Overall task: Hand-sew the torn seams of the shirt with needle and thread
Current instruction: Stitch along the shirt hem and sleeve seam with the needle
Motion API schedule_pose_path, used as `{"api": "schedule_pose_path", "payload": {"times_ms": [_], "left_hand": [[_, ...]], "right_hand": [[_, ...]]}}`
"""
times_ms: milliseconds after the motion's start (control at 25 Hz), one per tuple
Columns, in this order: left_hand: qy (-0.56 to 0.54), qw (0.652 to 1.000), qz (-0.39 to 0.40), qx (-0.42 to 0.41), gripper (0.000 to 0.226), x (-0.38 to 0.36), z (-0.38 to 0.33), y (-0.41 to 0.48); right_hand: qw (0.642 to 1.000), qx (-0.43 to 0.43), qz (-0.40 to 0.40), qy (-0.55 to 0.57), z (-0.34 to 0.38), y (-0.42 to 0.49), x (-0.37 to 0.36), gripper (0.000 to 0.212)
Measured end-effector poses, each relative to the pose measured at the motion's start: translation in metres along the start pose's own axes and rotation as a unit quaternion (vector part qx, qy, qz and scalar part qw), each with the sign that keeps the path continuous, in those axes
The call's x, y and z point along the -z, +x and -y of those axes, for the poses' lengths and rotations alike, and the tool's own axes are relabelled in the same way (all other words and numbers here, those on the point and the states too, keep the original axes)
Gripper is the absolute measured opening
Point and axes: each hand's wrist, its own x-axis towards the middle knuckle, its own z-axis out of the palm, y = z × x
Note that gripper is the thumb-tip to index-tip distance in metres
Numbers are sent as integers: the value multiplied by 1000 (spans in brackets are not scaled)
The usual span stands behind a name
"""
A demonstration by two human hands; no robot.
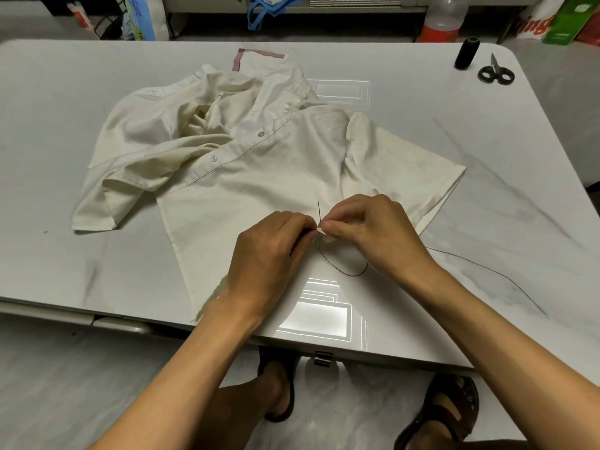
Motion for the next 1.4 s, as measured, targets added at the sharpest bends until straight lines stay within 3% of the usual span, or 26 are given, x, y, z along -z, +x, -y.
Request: {"api": "schedule_pose_path", "payload": {"times_ms": [240, 480, 640, 840, 1080, 1280, 1400], "left_hand": [[2, 1000, 1, -23, 12, 1, 0, 1], [-5, 999, 17, -31, 11, 2, 2, 0], [-13, 999, 27, -29, 1, 3, 2, 1], [-23, 999, 34, -11, 1, 5, -1, 2], [-4, 997, 70, 31, 9, 6, -5, -1], [100, 975, 94, 173, 8, 15, -22, -4], [138, 940, 161, 265, 7, 21, -42, -8]], "right_hand": [[996, -39, 32, 78, -1, 1, 1, 5], [995, -37, 83, 48, -3, 5, 4, 13], [993, -25, 2, 117, 0, 5, 1, 6], [932, -48, -111, 341, 4, 8, 8, 13], [932, -26, -111, 343, 5, 7, 1, 13], [919, -39, -78, 384, 5, 10, 4, 13], [956, -41, -61, 284, -6, 12, 6, 13]]}}
